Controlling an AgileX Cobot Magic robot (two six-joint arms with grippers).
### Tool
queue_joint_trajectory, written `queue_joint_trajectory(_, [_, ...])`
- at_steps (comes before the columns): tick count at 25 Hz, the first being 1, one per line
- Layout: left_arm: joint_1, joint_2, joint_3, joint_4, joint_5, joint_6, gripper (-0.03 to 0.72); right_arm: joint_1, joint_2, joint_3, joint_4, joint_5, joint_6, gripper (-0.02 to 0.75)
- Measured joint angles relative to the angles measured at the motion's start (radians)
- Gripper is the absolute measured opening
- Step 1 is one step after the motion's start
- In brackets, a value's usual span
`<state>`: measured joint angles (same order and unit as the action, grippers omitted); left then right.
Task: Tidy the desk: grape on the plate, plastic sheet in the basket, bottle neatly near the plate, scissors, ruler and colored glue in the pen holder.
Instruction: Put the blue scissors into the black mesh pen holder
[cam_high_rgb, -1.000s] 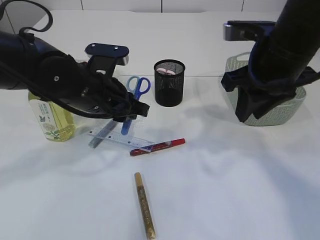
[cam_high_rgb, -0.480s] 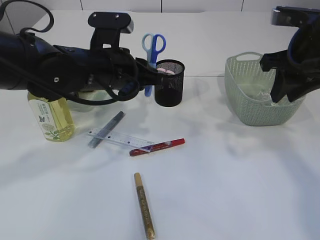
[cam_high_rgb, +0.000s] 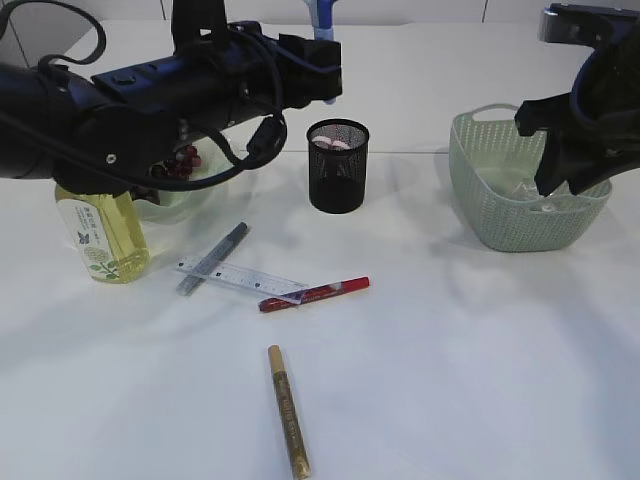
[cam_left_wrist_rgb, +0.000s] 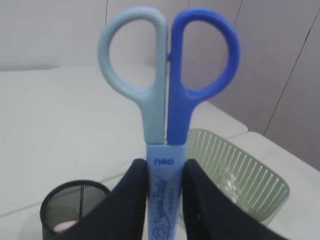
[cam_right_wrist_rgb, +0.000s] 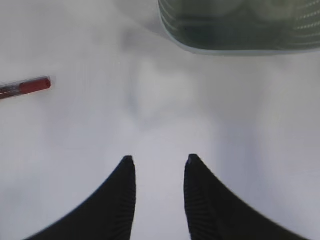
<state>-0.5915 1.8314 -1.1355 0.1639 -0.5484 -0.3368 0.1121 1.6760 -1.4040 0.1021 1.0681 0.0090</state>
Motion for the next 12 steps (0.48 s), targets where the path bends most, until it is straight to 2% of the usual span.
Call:
queue_joint_trajectory(7, [0.060, 0.026, 0.000, -0.002, -0.171, 0.000, 0.166, 0.000, 0.000, 0.000, 0.000, -0.010, 0.000, 0.276])
queue_joint_trajectory(12, [0.070, 0.106, -0.057, -0.004, -0.196, 0.000, 0.166, 0.000, 0.000, 0.000, 0.000, -0.027, 0.000, 0.276])
